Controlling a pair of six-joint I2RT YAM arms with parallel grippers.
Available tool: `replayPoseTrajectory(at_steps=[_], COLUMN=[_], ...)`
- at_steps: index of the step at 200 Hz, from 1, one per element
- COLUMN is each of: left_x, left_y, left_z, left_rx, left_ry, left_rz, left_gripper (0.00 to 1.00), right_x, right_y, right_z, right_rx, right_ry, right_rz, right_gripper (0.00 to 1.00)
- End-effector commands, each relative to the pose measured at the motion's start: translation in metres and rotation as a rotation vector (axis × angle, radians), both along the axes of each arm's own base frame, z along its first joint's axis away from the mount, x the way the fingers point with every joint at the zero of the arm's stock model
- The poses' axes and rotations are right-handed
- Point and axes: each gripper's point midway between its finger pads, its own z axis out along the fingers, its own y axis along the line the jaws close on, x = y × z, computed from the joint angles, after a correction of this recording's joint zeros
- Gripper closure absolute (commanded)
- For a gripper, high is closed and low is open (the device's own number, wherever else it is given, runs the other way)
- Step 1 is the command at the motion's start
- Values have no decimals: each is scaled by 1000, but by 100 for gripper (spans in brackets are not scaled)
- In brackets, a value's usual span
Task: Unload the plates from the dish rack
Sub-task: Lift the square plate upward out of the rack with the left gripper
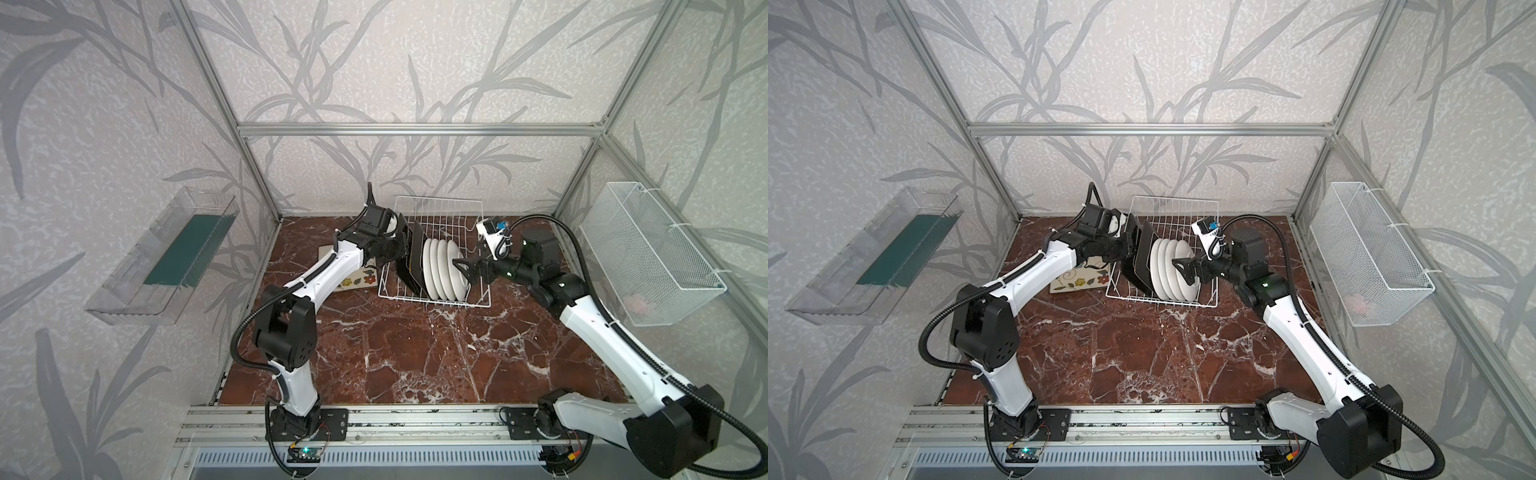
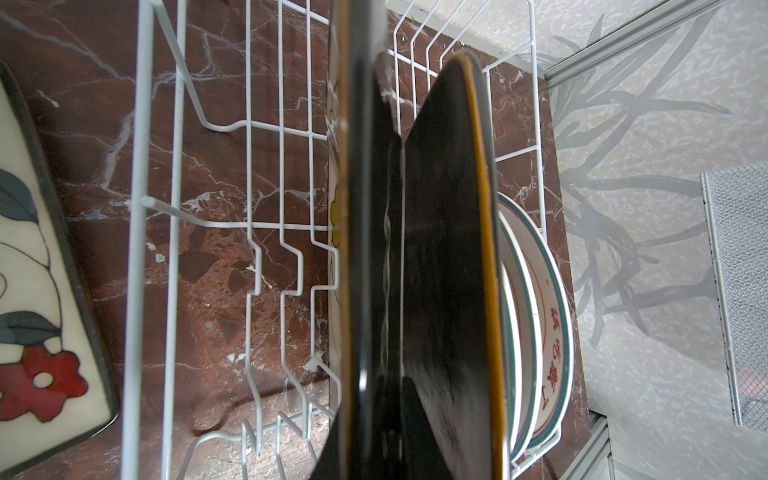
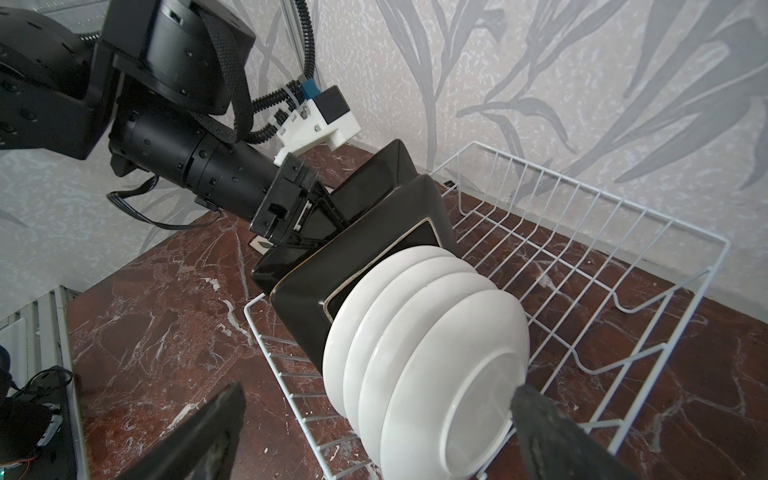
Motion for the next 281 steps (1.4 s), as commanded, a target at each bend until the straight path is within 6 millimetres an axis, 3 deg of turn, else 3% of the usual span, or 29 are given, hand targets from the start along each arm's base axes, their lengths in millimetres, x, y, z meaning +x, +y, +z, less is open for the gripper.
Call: replayPoseTrajectory(at_steps=[1, 64, 202, 281], left_x=[-32, -39, -32, -37], left_y=[-13, -10, -9, -1], left_z=[-14, -1, 79, 104], left_rx=[-10, -21, -83, -97], left_ry=[107, 81, -98, -167], left_rz=[-28, 7, 11, 30], left_gripper=[100, 100, 100, 100], right_x=[-7, -7, -5, -3], right_y=[-1, -1, 1, 2], right_z=[5, 5, 12, 15], right_rx=[0, 0, 22, 36], right_ry=[-16, -16, -17, -10], right_rz=[7, 8, 6, 4], right_gripper=[1, 1, 1, 1])
